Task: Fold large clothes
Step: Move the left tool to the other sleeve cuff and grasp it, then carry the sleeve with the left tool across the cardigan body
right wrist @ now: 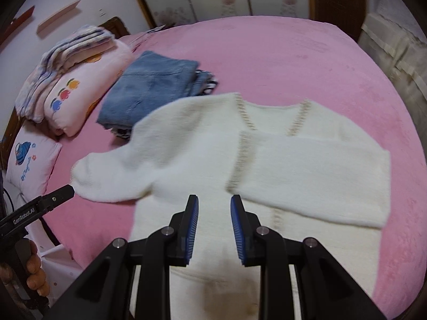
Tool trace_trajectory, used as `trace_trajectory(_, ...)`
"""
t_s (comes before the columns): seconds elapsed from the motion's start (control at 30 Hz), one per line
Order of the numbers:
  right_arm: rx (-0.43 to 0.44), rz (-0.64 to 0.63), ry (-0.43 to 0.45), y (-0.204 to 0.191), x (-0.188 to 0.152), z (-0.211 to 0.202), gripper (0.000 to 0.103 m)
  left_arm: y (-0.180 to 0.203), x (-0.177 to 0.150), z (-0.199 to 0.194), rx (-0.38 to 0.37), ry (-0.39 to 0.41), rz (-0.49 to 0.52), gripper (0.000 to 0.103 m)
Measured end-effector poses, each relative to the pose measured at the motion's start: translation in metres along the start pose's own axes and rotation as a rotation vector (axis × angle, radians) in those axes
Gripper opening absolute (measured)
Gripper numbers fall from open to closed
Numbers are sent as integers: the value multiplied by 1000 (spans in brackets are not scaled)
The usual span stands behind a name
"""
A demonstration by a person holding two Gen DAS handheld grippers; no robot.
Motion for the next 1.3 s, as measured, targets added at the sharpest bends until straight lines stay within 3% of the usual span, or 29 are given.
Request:
trace_trajectory(0.13,12,-40,-16,-53,7,34,25,-73,20,18,-29,21,-105,74)
trace_trajectory(0.4,28,-72,-54,-135,16,106,25,-188,53,96,-171,2,-326,74)
trace_trajectory(0.67,39,-95,-120,-173,13,153,25,-235,62,161,-287,-16,-510,72)
trace_trajectory(0.87,23,-140,-150,-184,9,170,25,-241,82,174,-275,25,-510,71)
trace_trajectory(0.9,24,-139,-155,-185,9,172,25,-242,89,176,-263,30,-505,68)
trace_trajectory(0.93,24,-137,-159,-184,9,173,25,-243,93,177,-250,32,-503,58)
trace_trajectory(0.97,26,-132,-161,-182,9,174,25,-245,96,178,-230,33,-500,35)
trace_trajectory(1.0,30,-127,-164,-181,9,174,25,-246,100,178,-202,21,-492,24)
trace_trajectory(1.03,34,-119,-168,-178,9,174,25,-246,102,178,-192,10,-486,19)
trace_trajectory(1.13,47,-92,-173,-169,7,169,25,-237,106,158,-138,30,-457,12)
trace_trajectory(1.2,47,-82,-167,-160,7,162,25,-219,111,129,-101,88,-401,10)
trace_trajectory(1.3,40,-61,-153,-140,6,149,25,-174,115,84,-130,164,-306,7)
Point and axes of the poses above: each gripper's, at about its wrist camera, not at the fingertips, and z roughly the way its jaws point, y to its right, x to its top, the point moved 10 cm from there along z, roughly the way its jaws point, and after that the axes turned 13 degrees about -y, right-handed, at the moved point
